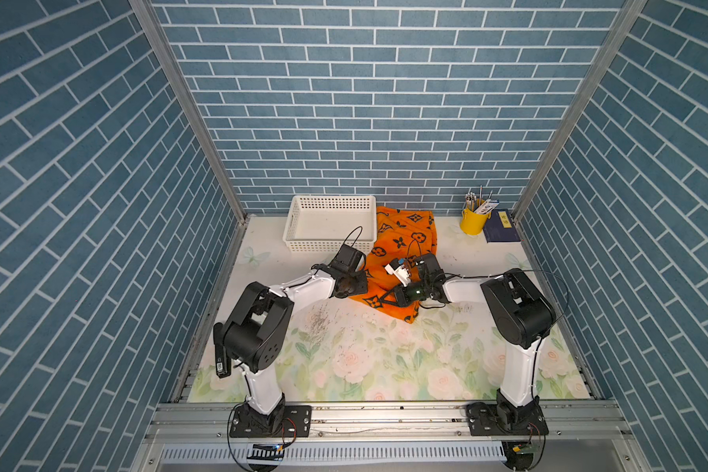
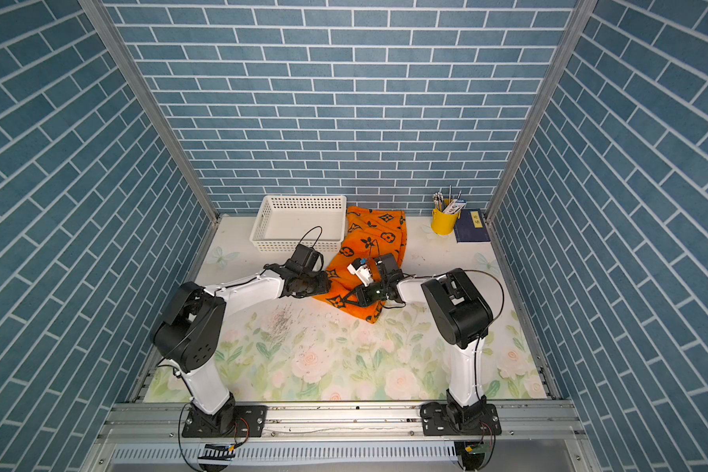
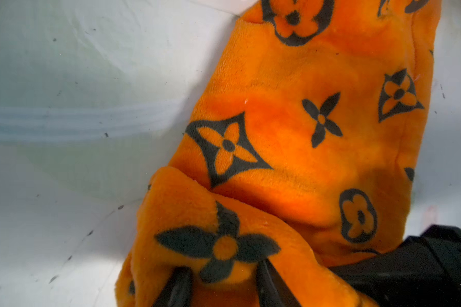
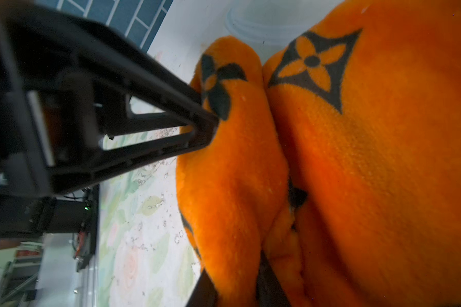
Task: Roll up the pillowcase
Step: Roll the pillowcase at the center of the board.
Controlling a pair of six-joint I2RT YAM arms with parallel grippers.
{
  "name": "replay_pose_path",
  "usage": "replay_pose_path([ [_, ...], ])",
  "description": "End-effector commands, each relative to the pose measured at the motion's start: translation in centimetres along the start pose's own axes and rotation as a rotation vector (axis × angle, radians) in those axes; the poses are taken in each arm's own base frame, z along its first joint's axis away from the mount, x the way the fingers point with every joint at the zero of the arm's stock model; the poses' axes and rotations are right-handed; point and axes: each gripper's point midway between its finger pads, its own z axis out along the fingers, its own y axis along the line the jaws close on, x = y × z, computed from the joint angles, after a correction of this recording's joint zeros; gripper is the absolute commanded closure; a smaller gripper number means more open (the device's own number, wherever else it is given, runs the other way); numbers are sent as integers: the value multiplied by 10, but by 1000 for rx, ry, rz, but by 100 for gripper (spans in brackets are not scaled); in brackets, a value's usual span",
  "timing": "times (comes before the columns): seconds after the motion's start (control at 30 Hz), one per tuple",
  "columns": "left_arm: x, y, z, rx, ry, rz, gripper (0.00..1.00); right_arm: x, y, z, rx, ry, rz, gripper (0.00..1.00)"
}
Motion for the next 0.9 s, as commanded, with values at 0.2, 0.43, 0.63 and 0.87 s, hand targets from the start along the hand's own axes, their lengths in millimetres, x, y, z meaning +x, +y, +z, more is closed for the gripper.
replay_pose_path([
  [0.2,7,7,16,-47,36,-15,56,-19,-9,-40,485,-37,-255,40],
  [0.43,9,7,13,-34,31,-17,56,-17,20,-34,756,-17,-679,35],
  [0.63,10,7,13,-31,33,-14,56,-7,13,-13,864,62,-820,33],
  [0.87,3,4,6,-29,9,-17,56,9,-4,2,864,127,-807,56],
])
